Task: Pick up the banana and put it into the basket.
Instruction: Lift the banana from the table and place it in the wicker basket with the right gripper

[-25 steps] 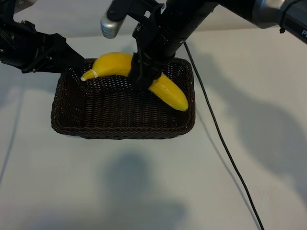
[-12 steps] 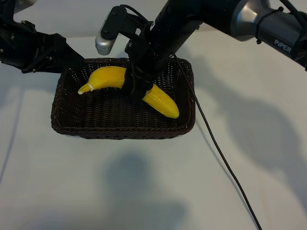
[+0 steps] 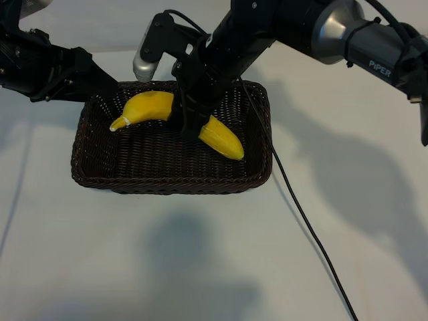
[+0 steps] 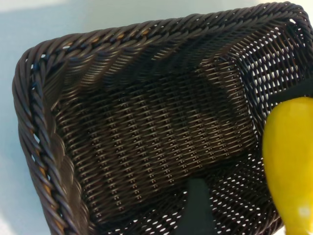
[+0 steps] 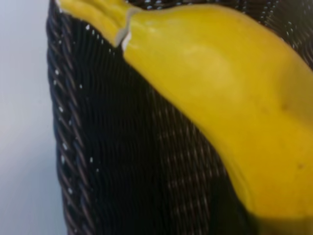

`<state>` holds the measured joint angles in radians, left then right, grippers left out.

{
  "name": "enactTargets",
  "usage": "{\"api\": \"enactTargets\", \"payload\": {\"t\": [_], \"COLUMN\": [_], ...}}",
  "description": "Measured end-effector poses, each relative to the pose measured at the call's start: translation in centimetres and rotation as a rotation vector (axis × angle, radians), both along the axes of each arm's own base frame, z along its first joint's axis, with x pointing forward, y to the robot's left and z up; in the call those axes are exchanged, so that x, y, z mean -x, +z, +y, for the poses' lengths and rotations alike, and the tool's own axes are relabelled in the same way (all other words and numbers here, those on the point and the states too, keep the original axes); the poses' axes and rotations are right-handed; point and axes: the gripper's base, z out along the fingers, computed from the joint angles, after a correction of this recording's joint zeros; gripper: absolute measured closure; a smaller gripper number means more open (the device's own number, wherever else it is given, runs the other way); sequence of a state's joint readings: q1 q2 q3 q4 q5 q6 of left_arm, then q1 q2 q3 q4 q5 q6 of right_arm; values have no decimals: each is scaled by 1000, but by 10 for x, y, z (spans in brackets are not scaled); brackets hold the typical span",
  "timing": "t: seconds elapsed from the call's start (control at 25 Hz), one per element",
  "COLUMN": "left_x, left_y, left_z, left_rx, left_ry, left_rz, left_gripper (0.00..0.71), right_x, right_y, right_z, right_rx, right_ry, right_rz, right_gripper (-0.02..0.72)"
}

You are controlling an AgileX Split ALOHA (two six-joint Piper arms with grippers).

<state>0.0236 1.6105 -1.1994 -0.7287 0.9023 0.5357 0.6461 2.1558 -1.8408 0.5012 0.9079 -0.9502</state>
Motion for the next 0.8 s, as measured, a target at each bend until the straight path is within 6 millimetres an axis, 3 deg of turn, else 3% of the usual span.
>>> {"api": "enactTargets", "payload": {"t": [0.52, 0.8], "left_x": [0, 0], "left_y": [0, 0], "left_z": [0, 0], "left_rx": [0, 0], "left_ry": [-1, -1], "left_rz": [0, -1], "left_gripper": [110, 110], "right_x": [-7, -10], "right_y": [-35, -43], "right_z": [5, 6], "right_rx": [34, 34], "right_ry": [4, -3], "right_rz": [33, 27], "right_gripper": [282, 282]}}
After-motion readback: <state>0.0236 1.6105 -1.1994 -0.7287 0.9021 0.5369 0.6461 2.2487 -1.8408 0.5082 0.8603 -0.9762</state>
